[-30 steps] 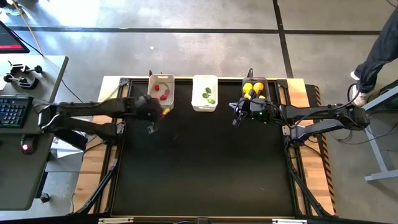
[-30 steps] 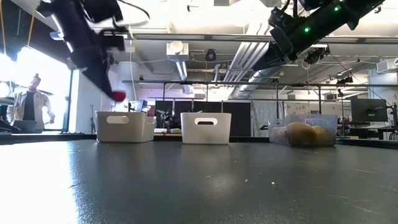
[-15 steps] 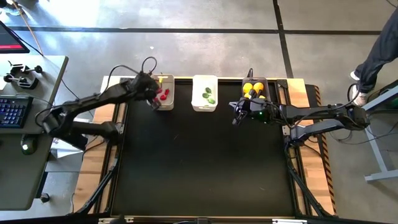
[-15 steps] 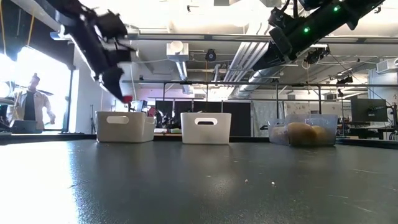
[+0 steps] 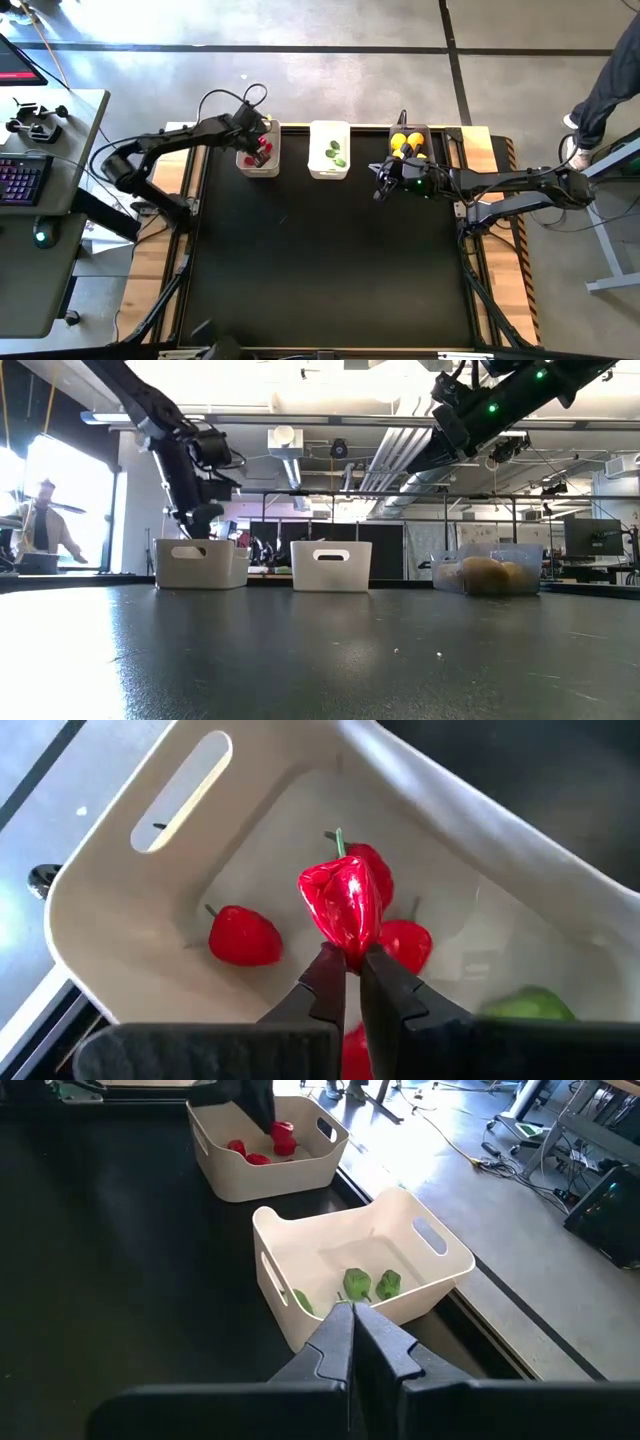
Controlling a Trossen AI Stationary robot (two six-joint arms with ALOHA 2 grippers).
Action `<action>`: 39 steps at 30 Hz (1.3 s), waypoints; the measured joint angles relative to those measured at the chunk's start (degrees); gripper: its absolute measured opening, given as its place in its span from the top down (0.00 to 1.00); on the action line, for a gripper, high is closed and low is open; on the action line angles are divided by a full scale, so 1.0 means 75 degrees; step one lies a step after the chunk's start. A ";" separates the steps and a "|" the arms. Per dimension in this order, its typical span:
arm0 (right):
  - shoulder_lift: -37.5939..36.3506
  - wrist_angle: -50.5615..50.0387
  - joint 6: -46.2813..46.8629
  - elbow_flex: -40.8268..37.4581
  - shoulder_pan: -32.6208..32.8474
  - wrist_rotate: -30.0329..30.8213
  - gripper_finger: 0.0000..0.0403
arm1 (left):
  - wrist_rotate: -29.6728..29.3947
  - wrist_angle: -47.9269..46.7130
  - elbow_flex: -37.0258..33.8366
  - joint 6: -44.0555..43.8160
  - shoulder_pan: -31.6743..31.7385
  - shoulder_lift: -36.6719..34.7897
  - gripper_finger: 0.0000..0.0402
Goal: Sort produce into baskets
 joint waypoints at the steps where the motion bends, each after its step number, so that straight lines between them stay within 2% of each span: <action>1: 0.0000 0.0000 0.0000 0.0000 0.0001 0.0000 1.00 | 0.0004 0.0077 0.0004 0.0002 0.0018 0.0097 0.99; 5: 0.0000 0.0000 0.0000 0.0000 0.0000 0.0003 1.00 | -0.0017 0.0284 0.0016 0.0054 0.0049 0.0274 0.94; 10: 0.0000 -0.0018 -0.0001 0.0000 0.0000 0.0006 1.00 | 0.0256 0.0827 -0.0046 0.0144 -0.0125 -0.0103 0.81; 14: 0.0000 -0.0023 -0.0003 0.0000 0.0000 0.0006 1.00 | 0.0893 0.1563 -0.0524 -0.0005 -0.0291 -0.0542 0.71; 21: 0.0001 -0.0029 0.0000 0.0000 0.0000 0.0009 1.00 | 0.0889 0.2589 -0.1523 -0.0183 -0.0337 -0.1286 0.63; 26: 0.0000 0.0444 -0.0149 -0.0305 0.0006 -0.0107 1.00 | 0.1657 0.3767 -0.2516 -0.0244 -0.0721 -0.2288 0.65; 31: 0.0003 0.2246 -0.0499 -0.1408 0.0006 -0.1195 1.00 | 0.2264 0.5218 -0.3631 -0.0723 -0.1434 -0.3585 0.74; 35: 0.0003 0.3569 -0.0510 -0.2299 0.0009 -0.1507 1.00 | 0.2382 0.6151 -0.4473 -0.1111 -0.2190 -0.4551 0.82; 39: 0.0001 0.4301 -0.0242 -0.2870 0.0023 -0.1914 1.00 | 0.2321 0.7036 -0.5214 -0.1241 -0.2884 -0.5344 0.91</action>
